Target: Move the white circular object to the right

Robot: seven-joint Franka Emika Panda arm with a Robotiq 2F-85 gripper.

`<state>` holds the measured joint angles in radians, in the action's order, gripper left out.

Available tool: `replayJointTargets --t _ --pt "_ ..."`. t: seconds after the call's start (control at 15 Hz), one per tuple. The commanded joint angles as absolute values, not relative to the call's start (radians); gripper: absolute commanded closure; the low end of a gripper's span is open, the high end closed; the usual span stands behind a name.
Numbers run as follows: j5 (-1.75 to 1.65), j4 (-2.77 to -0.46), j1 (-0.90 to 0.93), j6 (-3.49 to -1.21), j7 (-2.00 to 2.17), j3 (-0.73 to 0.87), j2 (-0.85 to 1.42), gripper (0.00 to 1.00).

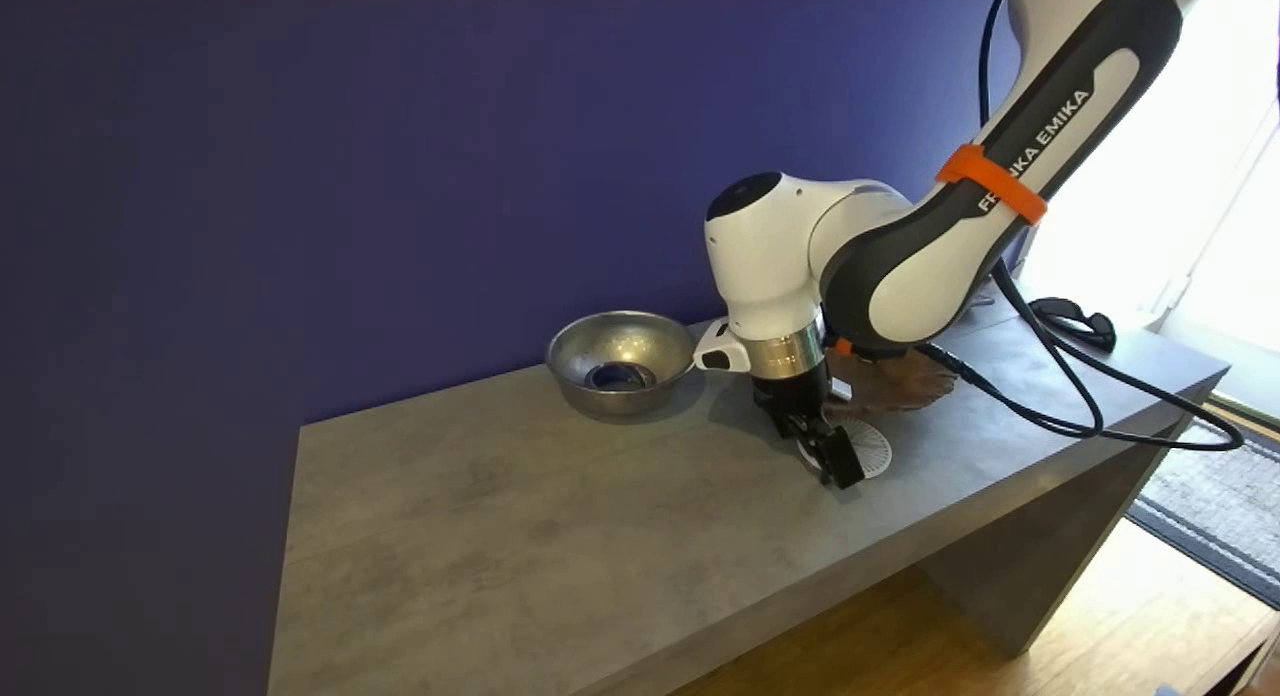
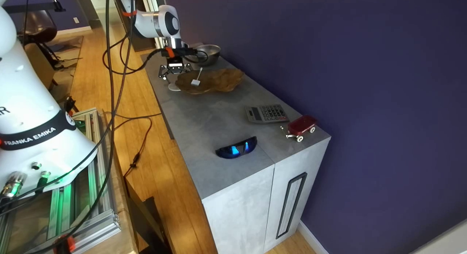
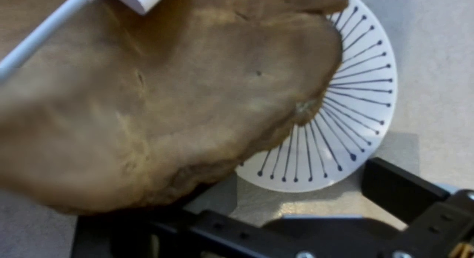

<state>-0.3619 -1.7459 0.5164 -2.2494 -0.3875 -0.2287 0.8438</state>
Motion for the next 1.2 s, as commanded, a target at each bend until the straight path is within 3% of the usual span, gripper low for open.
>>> replayJointTargets --t 0.0,0.47,1.13 --pt "-0.380 -1.748 0.493 -2.255 -0.377 -0.252 0.846 0.00" --pt "-0.302 -1.764 0.399 -2.383 -0.450 -0.357 0.817 0.00" --pt "-0.133 -1.906 0.250 -2.436 -0.410 -0.368 0.663 0.00"
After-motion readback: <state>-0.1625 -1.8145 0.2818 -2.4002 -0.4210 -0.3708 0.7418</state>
